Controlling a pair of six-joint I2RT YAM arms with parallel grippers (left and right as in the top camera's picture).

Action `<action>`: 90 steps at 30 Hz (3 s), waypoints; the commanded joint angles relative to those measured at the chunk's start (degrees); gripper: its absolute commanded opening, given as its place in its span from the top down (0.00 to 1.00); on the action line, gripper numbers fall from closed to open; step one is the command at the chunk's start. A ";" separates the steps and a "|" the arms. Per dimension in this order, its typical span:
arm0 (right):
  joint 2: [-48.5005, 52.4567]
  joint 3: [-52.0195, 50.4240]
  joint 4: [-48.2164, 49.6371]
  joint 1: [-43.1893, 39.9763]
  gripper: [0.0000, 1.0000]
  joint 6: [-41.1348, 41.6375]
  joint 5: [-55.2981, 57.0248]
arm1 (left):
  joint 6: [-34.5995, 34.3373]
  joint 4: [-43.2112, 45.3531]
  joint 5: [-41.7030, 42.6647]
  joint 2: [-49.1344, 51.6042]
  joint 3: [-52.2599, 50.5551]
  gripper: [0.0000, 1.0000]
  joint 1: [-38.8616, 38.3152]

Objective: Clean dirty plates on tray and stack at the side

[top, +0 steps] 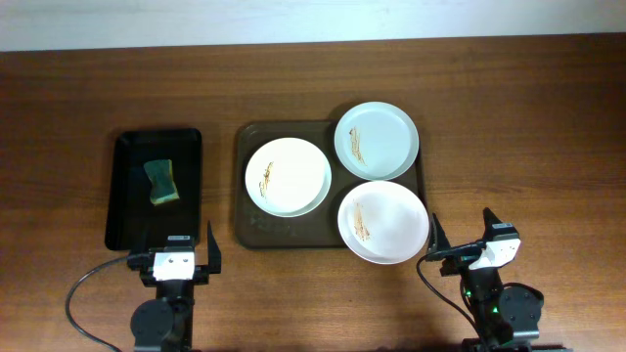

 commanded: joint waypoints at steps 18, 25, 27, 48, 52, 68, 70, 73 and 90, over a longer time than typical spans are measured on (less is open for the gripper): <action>-0.42 0.00 7.39 0.44 0.02 7.04 -0.61 | -6.14 2.51 26.38 38.34 35.76 0.01 0.15; 13.03 15.19 6.95 0.44 0.02 12.87 -17.40 | -6.21 -8.83 27.39 60.54 54.77 0.01 0.15; 30.01 28.98 -0.11 0.44 0.02 12.87 -25.33 | -9.75 -8.15 27.43 62.60 54.80 0.01 0.87; 114.22 87.25 -39.39 31.74 0.52 26.01 7.74 | -10.05 -42.86 22.51 83.97 79.52 0.01 11.17; 116.32 87.23 -39.34 31.91 0.57 27.96 8.52 | -10.10 -42.86 20.06 84.37 79.52 0.01 11.17; 122.55 86.66 -33.24 31.98 0.96 28.96 5.75 | -11.54 -48.09 13.90 95.97 79.45 0.27 11.17; 122.55 86.66 -33.20 31.98 0.96 28.96 5.75 | -17.77 -48.48 7.10 100.54 79.45 0.27 11.32; 122.55 86.66 -32.98 31.98 0.96 28.96 5.73 | -20.96 -46.14 3.23 103.34 79.45 0.27 12.63; 122.55 86.66 -32.85 31.98 0.96 28.96 5.05 | -20.35 -37.97 2.43 118.81 79.87 0.99 14.88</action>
